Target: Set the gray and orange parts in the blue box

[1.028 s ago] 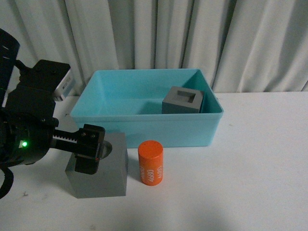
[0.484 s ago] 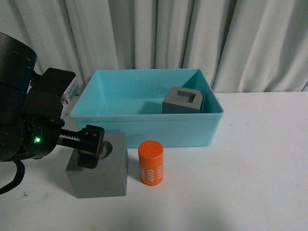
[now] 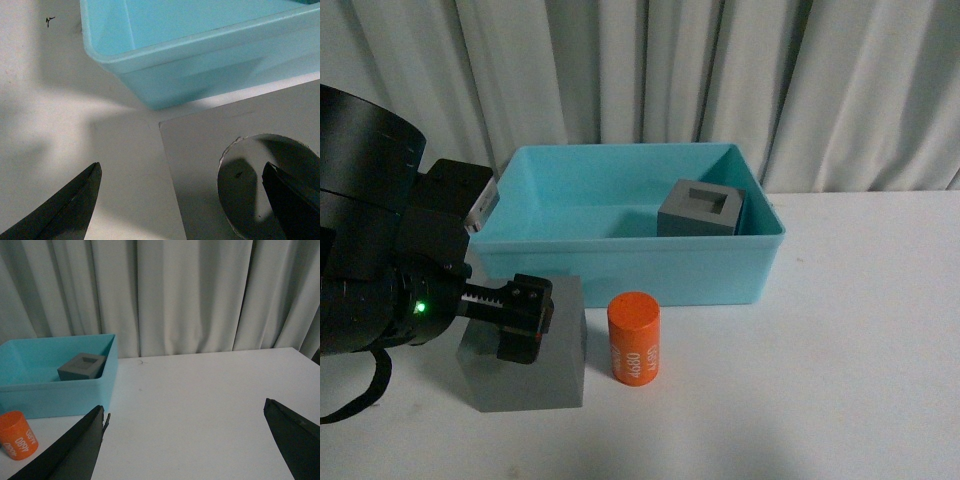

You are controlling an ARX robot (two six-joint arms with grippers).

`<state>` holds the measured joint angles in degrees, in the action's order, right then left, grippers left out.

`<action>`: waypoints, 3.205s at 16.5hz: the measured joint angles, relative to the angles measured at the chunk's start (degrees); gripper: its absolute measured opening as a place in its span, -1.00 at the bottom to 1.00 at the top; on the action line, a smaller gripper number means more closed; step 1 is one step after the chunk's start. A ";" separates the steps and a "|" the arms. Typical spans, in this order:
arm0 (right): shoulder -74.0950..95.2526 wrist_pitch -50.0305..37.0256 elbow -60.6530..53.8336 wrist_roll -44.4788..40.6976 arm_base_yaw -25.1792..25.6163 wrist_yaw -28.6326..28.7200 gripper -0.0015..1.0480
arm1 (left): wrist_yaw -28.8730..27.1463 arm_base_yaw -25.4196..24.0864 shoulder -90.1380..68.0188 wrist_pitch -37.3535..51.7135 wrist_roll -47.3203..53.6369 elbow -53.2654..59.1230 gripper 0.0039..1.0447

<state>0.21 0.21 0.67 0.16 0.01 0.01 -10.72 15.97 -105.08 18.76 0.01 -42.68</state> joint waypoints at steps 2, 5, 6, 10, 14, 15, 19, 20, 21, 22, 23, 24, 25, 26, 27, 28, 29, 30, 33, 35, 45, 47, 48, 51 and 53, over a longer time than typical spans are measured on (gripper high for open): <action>0.00 0.00 0.00 0.00 0.00 0.00 0.87 | 0.00 -0.11 -0.15 0.09 -0.07 0.00 0.88; 0.00 0.00 0.00 0.00 0.00 0.00 0.87 | 0.24 -0.22 -0.15 -0.04 -0.33 0.31 0.46; 0.00 0.00 0.00 0.00 0.00 0.00 0.87 | 0.42 -0.33 -0.15 -0.02 -0.52 0.59 0.29; 0.00 0.00 0.00 0.00 0.00 0.00 0.87 | 1.55 -0.26 0.94 -0.24 -1.20 1.99 -0.51; 0.00 0.00 0.00 0.00 0.00 0.00 0.87 | 2.45 -1.01 5.86 -5.31 -3.02 3.48 -0.62; 0.00 0.00 0.00 0.00 0.00 0.00 0.87 | 2.86 -1.73 8.66 -9.40 -3.08 3.52 -0.63; 0.00 0.00 0.00 0.00 0.00 0.00 0.87 | 6.91 -5.11 24.79 -24.28 -8.37 -11.72 -0.65; 0.00 0.00 0.00 0.00 0.00 0.00 0.87 | 6.88 -4.48 23.54 -23.61 -8.70 -14.29 -0.65; 0.00 0.00 0.00 0.00 0.00 0.00 0.87 | 6.69 -3.63 20.72 -24.37 -9.09 -17.55 -0.65; 0.00 0.00 0.00 0.00 0.00 0.00 0.87 | 6.05 -2.49 16.33 -23.39 -9.07 -20.65 -0.65; 0.00 0.00 0.00 0.00 0.00 0.00 0.87 | 5.16 -1.55 12.41 -23.32 -8.96 -23.91 -0.65; 0.00 0.00 0.00 0.00 0.00 0.00 0.87 | 3.82 -0.55 8.31 -21.88 -8.68 -27.23 -0.65; 0.00 0.00 0.00 0.00 0.00 0.00 0.87 | 3.19 0.07 5.40 -20.98 -8.39 -29.75 -0.65; 0.00 0.00 0.00 0.00 0.00 0.00 0.87 | 2.73 0.39 3.74 -20.65 -8.13 -31.15 -0.65; 0.00 0.00 0.00 0.00 0.00 0.00 0.87 | 2.56 0.83 1.42 -20.37 -7.30 -32.96 -0.65; 0.00 0.00 0.00 0.00 0.00 0.00 0.87 | 2.54 0.90 -0.55 -19.80 -6.91 -34.01 -0.65; 0.00 0.00 0.00 0.00 0.00 0.00 0.87 | 2.10 0.90 -2.12 -19.93 -6.32 -34.84 -0.65; 0.00 0.00 0.00 0.00 0.00 0.00 0.87 | 1.62 0.79 -3.91 -19.43 -5.55 -35.32 -0.65; 0.00 0.00 0.00 0.00 0.00 0.00 0.87 | 0.07 -0.63 -9.09 -17.84 -2.75 -35.89 -0.65; 0.00 0.00 0.00 0.00 0.00 0.00 0.87 | -0.92 -1.57 -11.37 -17.33 -1.57 -36.52 -0.65; 0.00 0.00 0.00 0.00 0.00 0.00 0.87 | 0.00 -3.30 -14.29 -16.85 -1.20 -36.44 -0.15; 0.00 0.00 0.00 0.00 0.00 0.00 0.87 | 0.74 -3.06 -12.57 -17.27 -2.67 -34.91 0.40; 0.00 0.00 0.00 0.00 0.00 0.00 0.87 | 1.62 -3.13 -11.19 -16.68 -3.15 -33.86 0.57; 0.00 0.00 0.00 0.00 0.00 0.00 0.87 | 8.17 -5.66 2.49 -16.20 -7.78 -24.35 0.86; 0.00 -0.02 0.00 0.00 0.00 0.00 0.87 | 16.15 -12.17 21.40 -17.33 -10.51 -9.11 0.88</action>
<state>0.21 0.19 0.67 0.16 0.01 0.01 5.43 3.79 -83.68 1.43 -10.50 -51.79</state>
